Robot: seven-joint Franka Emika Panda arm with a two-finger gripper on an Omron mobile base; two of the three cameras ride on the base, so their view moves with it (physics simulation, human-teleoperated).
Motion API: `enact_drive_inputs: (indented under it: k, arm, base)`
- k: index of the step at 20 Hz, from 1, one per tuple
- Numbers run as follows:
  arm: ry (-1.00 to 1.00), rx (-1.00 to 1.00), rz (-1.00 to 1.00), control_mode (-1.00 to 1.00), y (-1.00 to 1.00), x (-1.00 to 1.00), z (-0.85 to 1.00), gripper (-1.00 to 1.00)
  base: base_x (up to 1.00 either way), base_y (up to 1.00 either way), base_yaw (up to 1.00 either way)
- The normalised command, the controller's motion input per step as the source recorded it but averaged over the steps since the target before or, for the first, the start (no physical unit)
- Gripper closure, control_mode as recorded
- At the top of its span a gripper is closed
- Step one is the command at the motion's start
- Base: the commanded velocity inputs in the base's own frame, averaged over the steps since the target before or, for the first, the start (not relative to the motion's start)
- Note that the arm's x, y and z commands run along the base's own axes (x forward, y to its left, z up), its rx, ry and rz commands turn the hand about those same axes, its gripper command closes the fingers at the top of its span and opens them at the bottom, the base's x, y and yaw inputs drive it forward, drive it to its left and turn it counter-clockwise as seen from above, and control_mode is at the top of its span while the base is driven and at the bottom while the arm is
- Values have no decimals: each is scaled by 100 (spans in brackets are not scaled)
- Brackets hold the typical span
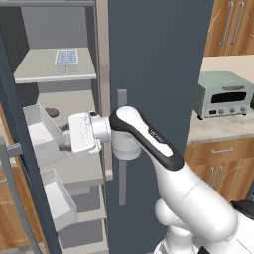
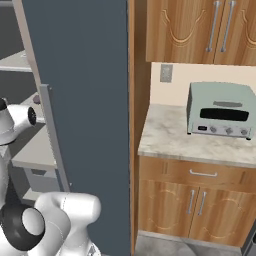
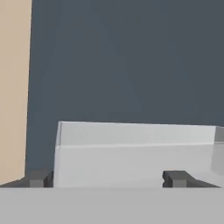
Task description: Open the freezer door, pick up the ice cube tray from the freezer, and place it on the dining counter.
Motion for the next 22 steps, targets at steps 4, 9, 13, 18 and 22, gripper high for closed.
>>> enact_drive_inputs:
  k: [4, 9, 13, 18, 22]
  arm:
    - [0, 0, 0, -100, 60, 0, -9, -100]
    - [0, 0, 0, -100, 55, 0, -7, -100]
    - [0, 0, 0, -100, 42, 0, -8, -100]
    - [0, 0, 0, -100, 0, 0, 0, -100]
    - [0, 0, 0, -100, 8, 0, 0, -100]
  base:
    - [0, 0, 0]
    - [0, 0, 0]
    - [0, 0, 0]
    - [0, 0, 0]
    - [0, 0, 0]
